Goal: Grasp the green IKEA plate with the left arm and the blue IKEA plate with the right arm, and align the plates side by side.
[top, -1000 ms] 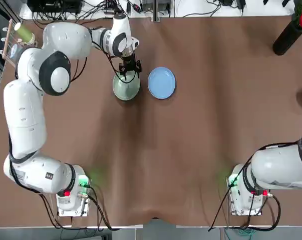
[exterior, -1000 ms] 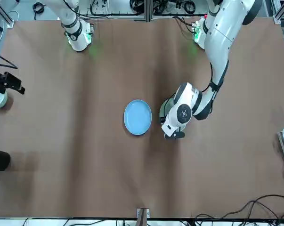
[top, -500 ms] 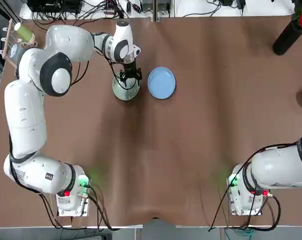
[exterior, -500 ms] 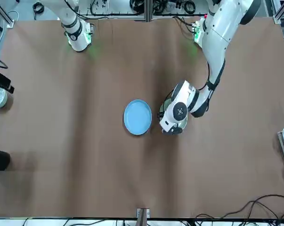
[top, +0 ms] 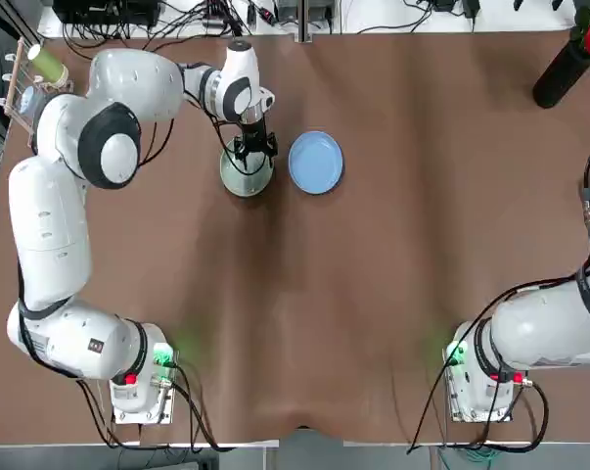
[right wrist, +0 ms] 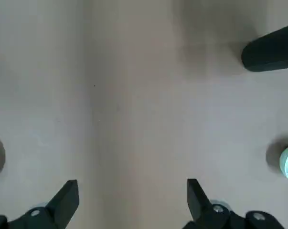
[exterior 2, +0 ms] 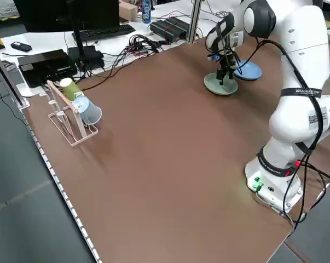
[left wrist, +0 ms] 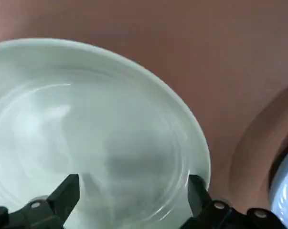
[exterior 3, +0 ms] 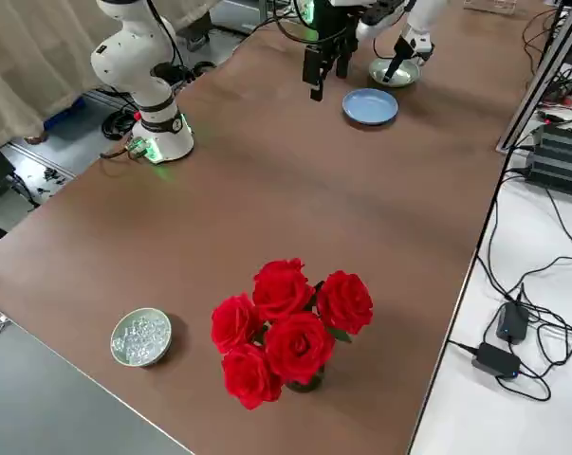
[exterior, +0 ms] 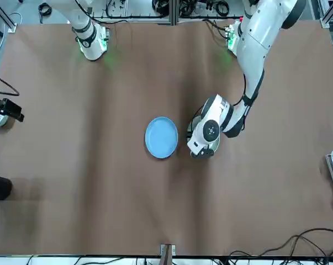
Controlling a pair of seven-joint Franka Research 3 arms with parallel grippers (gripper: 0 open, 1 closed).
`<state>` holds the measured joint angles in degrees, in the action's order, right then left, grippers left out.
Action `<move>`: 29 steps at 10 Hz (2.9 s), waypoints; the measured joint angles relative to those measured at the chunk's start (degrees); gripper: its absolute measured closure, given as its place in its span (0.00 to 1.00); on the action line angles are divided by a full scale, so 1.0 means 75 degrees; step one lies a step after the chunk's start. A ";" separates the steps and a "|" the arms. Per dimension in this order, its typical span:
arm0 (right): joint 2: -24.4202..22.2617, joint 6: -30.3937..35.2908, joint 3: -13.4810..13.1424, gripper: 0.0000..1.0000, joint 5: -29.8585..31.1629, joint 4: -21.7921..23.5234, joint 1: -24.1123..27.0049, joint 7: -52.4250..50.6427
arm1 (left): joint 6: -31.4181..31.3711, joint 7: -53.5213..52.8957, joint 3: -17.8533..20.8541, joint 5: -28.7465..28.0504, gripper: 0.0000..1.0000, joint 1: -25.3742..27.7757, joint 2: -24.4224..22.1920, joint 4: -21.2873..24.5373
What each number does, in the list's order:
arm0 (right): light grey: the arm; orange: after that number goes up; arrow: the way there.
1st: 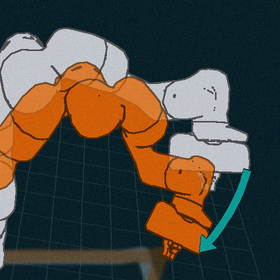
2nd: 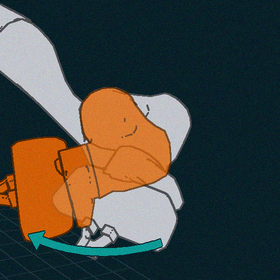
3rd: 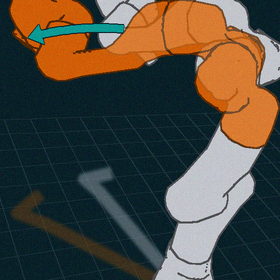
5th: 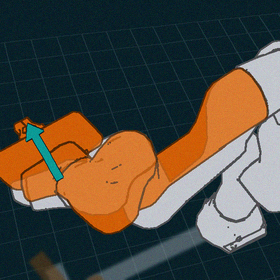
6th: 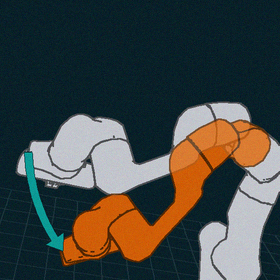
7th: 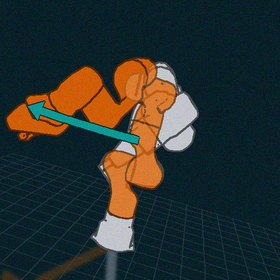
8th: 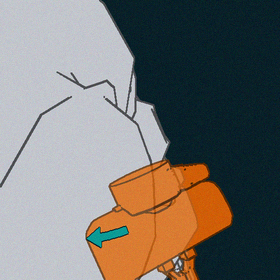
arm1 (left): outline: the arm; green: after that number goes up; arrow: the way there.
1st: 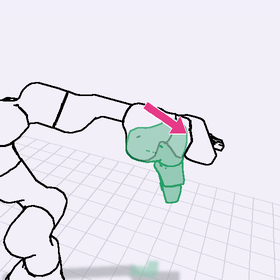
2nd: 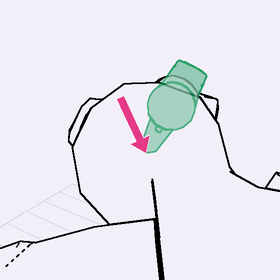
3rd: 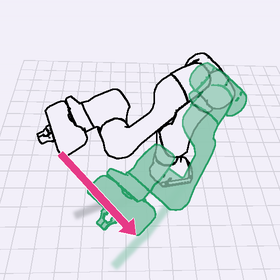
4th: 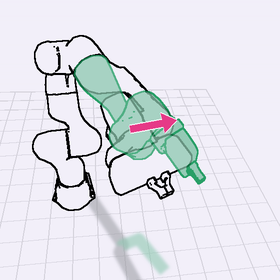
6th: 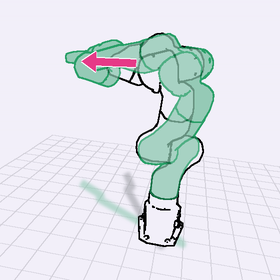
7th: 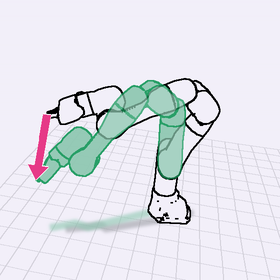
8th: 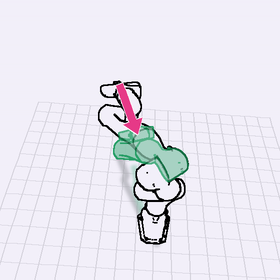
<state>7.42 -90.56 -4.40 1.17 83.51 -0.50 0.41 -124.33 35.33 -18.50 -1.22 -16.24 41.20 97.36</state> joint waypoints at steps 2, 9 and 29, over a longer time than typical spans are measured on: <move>-0.0001 0.0009 0.0010 0.00 -0.0047 -0.0051 -0.0236 0.0019 | -0.0029 0.0000 0.0009 0.0000 0.00 -0.0075 0.0027 -0.0058; -0.0002 0.0005 -0.0086 0.00 -0.0048 -0.0131 -0.0228 0.0020 | -0.0483 0.0002 0.0044 0.0000 0.00 -0.0180 0.0197 -0.0195; -0.0009 -0.0009 -0.0104 0.00 -0.0061 -0.0281 -0.0228 0.0020 | -0.0936 0.0003 0.0106 0.0000 0.00 -0.0201 0.0384 -0.0550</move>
<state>7.35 -90.63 -5.18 0.71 81.40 -2.21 0.56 -131.35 35.35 -17.70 -1.22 -17.75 44.09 93.23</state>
